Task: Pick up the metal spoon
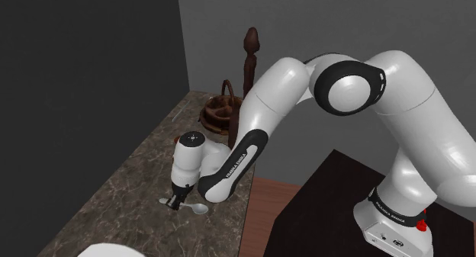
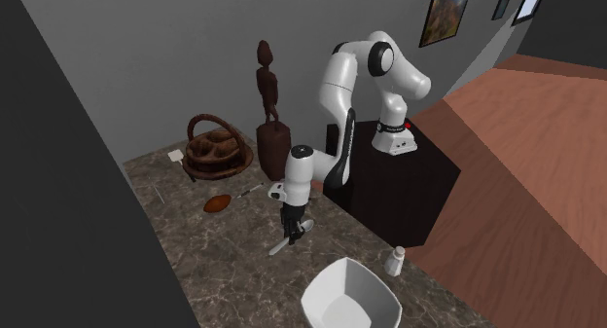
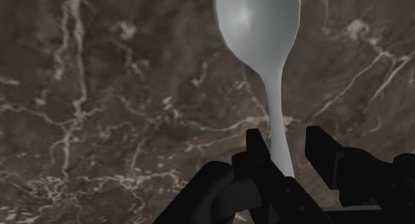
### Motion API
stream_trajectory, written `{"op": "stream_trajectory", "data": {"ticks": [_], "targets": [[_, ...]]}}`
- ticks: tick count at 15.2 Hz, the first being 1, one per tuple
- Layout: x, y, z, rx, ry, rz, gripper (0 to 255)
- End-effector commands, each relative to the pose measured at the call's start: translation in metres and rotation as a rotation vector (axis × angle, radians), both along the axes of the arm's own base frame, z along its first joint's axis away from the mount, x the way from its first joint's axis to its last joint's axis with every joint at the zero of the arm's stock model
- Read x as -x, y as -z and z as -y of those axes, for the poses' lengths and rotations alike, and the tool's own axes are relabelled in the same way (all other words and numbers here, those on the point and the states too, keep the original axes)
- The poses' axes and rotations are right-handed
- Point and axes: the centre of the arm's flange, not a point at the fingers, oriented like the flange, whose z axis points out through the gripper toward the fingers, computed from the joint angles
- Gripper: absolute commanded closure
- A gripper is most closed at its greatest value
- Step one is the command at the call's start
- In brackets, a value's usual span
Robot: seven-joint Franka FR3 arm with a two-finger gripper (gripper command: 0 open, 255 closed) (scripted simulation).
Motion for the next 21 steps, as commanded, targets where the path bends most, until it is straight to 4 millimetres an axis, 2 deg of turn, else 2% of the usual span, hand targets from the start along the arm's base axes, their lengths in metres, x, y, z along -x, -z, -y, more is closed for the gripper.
{"op": "stream_trajectory", "data": {"ticks": [1,8,21], "targets": [[0.000,0.000,0.000,0.000,0.000,0.000,255],[0.000,0.000,0.000,0.000,0.000,0.000,255],[0.000,-0.068,0.000,0.000,0.000,0.000,255]]}}
